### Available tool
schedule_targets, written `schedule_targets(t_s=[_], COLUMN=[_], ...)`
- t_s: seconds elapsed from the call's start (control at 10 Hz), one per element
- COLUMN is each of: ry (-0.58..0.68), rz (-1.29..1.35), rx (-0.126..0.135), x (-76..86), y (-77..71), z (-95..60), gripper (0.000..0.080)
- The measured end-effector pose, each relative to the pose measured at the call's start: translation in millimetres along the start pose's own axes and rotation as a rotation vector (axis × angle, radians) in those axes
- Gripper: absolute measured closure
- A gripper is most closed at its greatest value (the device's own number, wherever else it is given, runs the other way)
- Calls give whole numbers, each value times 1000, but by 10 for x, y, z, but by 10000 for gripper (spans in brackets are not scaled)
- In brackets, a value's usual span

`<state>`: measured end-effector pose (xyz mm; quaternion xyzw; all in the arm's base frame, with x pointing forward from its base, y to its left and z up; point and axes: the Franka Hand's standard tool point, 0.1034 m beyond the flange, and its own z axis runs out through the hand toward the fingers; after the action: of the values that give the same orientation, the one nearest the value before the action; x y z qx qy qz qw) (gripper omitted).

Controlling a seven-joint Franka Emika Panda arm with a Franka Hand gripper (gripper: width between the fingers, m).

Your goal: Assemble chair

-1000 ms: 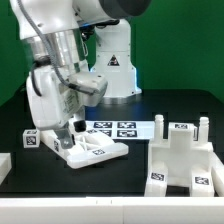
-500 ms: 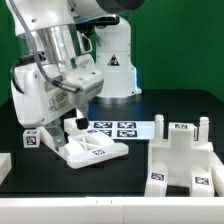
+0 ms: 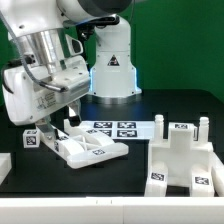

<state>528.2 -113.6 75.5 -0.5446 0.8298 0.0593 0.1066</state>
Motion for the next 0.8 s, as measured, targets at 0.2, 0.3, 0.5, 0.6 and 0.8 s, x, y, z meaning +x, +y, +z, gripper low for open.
schedule_targets(t_s=[0.2,0.3,0.5,0.6,0.8], ry=[2,2,-17,-30,-43], rz=[-3,-3,72,138,233], rx=[-5,-5,-2,-1,11], x=[-5,-4,97,195,255], y=[16,18,93,185,235], z=[27,28,56,73,60], gripper=[151,151,151,151,151])
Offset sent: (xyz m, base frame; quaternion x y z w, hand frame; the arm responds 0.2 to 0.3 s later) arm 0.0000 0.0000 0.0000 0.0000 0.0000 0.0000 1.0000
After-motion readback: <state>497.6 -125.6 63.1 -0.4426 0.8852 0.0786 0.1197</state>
